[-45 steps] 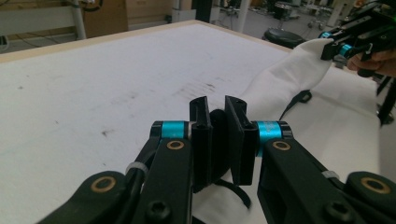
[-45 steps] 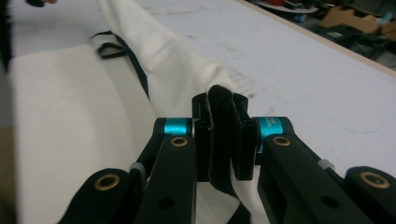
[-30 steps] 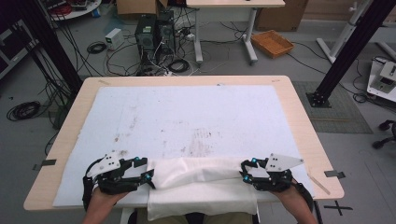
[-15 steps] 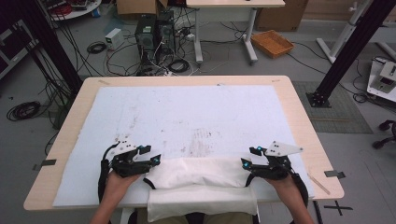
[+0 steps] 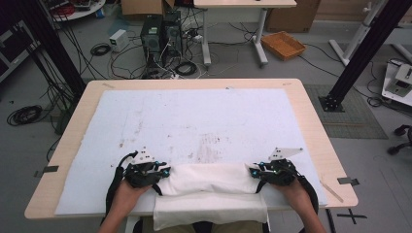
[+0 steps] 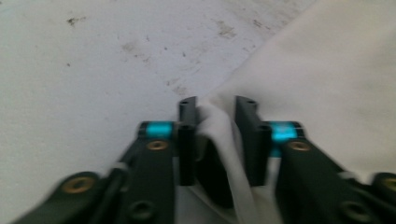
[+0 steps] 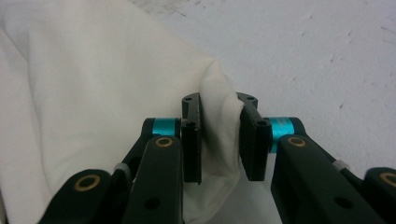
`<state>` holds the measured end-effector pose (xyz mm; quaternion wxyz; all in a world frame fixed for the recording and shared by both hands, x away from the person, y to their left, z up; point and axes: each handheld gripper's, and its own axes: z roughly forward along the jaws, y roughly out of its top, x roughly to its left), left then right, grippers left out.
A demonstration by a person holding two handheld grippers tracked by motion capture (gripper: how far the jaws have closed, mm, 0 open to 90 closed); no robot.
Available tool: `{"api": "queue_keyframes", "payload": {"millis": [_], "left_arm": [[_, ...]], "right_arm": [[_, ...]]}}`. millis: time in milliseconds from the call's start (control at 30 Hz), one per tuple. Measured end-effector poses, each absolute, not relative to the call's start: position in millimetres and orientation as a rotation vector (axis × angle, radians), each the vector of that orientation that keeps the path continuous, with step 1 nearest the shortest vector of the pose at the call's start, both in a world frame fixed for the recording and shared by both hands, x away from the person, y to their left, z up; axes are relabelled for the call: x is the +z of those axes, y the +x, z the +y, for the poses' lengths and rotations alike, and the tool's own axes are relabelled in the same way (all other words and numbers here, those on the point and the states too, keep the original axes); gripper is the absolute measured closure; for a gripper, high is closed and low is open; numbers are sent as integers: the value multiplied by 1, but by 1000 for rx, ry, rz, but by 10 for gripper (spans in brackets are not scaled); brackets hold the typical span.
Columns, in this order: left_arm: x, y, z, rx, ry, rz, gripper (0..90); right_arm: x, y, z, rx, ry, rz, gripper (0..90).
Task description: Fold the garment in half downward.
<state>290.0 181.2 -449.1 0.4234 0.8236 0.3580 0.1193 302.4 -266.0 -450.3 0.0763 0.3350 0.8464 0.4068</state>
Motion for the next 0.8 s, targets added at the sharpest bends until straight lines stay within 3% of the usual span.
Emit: {"api": "queue_keyframes", "payload": {"millis": [200,567,667,767,800], "left_arm": [[-441,301,186,331,1941,963,788],[-413,363,170,493,1817,1014,789],[-413,367,168,535,1815,1011,787],[-412,362,164,593,1757,1042,719],[-411,358,166,596,1743,1041,556]], "right_arm": [[-440,308,-264,1125,927,2433,782],[-421,373,-271,1095,1050,2209,779],[-421,376,-270,1085,1052,2195,777],[-423,376,-270,1070,1064,2190,731],[-423,374,-271,1039,1088,2178,571]]}}
